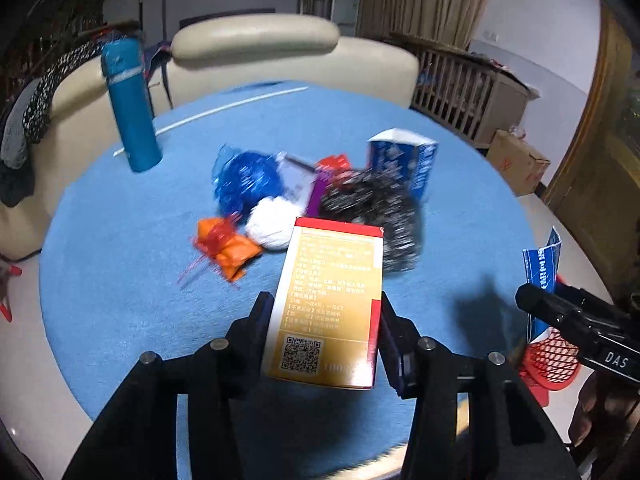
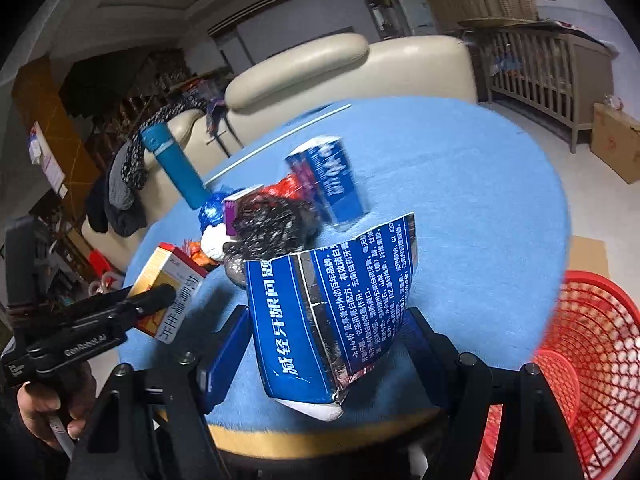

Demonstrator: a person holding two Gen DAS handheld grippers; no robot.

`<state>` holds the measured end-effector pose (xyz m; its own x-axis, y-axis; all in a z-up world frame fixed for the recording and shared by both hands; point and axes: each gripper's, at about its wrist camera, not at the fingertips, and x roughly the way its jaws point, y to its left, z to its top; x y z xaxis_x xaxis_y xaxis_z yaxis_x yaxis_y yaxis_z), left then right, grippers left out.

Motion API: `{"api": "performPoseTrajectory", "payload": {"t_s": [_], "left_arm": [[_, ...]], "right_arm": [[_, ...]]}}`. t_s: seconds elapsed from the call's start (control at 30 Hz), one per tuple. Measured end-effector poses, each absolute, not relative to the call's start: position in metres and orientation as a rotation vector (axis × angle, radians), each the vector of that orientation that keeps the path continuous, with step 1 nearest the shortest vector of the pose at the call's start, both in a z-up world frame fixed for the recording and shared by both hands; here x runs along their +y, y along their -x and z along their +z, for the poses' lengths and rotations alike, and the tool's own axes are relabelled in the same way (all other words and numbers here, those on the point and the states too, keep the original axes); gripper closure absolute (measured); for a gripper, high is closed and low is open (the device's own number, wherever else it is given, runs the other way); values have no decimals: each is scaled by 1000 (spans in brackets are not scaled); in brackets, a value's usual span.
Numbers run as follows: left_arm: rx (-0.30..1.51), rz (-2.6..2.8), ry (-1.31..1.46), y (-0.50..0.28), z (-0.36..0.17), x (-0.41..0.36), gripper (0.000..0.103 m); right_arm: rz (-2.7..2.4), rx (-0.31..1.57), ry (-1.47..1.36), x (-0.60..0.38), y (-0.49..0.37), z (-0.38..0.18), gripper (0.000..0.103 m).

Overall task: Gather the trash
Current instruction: 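Carry both boxes to the red basket and open both grippers to drop them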

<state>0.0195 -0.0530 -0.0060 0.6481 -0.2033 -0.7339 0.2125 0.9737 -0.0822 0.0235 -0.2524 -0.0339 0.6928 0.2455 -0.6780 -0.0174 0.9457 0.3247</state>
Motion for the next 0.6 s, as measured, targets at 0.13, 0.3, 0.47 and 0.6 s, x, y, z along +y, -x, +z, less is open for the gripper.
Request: {"api": "performPoseTrajectory", "payload": {"t_s": [0.13, 0.3, 0.47, 0.6], "left_arm": [[814, -299, -30, -11, 4, -78, 52], [798, -388, -80, -2, 13, -119, 52], [792, -479, -113, 7, 22, -158, 52], [786, -545, -151, 10, 26, -194, 52]], "right_arm": [[66, 750, -330, -285, 5, -21, 24], [-72, 730, -358, -336, 37, -19, 24], [-182, 749, -394, -381, 56, -32, 24], [-222, 768, -410, -400, 63, -44, 24]]}}
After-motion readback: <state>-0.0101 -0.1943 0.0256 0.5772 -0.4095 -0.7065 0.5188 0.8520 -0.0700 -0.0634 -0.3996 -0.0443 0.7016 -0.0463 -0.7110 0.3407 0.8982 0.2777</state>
